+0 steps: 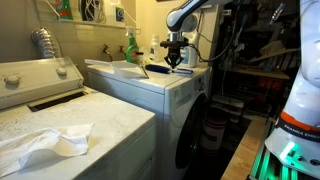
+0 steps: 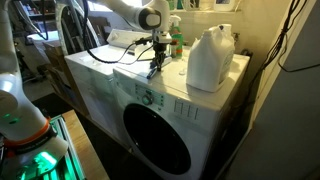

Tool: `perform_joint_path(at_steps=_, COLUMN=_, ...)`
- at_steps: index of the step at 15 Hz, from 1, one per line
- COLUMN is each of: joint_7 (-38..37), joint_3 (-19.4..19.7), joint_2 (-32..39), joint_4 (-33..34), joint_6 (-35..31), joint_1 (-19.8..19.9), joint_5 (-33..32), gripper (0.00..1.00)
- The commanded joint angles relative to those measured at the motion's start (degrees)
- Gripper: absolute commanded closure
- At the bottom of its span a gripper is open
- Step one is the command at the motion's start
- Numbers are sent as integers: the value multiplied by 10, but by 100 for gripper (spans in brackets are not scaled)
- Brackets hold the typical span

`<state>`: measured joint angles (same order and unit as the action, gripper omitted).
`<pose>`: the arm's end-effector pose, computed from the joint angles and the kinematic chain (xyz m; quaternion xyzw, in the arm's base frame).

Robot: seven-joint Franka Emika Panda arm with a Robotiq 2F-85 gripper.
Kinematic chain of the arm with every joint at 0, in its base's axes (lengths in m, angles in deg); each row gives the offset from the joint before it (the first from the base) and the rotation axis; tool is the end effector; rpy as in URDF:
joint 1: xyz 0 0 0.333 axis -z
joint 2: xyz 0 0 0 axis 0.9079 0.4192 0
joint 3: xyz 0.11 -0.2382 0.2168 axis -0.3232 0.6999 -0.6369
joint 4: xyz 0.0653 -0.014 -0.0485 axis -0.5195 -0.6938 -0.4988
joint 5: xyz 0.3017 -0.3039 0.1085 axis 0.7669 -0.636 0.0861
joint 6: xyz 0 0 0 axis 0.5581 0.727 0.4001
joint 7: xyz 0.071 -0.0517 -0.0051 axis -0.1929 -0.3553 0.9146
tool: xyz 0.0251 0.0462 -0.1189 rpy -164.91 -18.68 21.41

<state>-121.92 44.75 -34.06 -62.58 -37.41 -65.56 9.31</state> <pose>0.6726 -0.0418 0.3540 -0.8354 0.5492 0.0216 0.0013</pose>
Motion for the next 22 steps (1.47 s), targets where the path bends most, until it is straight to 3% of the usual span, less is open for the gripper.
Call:
perform_joint_path(at_steps=1, joint_7=5, joint_3=-12, joint_2=-8, joint_4=-13, joint_6=-15, joint_1=4, joint_5=60, gripper=100)
perform_joint_path(at_steps=10, joint_7=-50, joint_3=-16, joint_2=-4, joint_4=-11, joint_6=2, joint_1=-13, joint_5=72, gripper=100)
perform_joint_path(at_steps=14, joint_7=-61, joint_3=2, joint_2=-32, joint_4=-25, joint_6=-6, joint_1=-15, joint_5=14, gripper=100)
perform_joint_path(at_steps=15, joint_7=-59, joint_3=6, joint_2=-42, joint_4=-28, joint_6=-1, joint_1=-12, joint_5=-2, gripper=74)
perform_joint_path(at_steps=17, joint_7=-42, joint_3=13, joint_2=-66, joint_4=-37, joint_6=-3, joint_1=-9, joint_5=-48, gripper=68)
perform_joint_path(at_steps=22, joint_7=77, joint_3=12, joint_2=-125, joint_4=-68, joint_6=-9, joint_1=4, joint_5=-139, gripper=31)
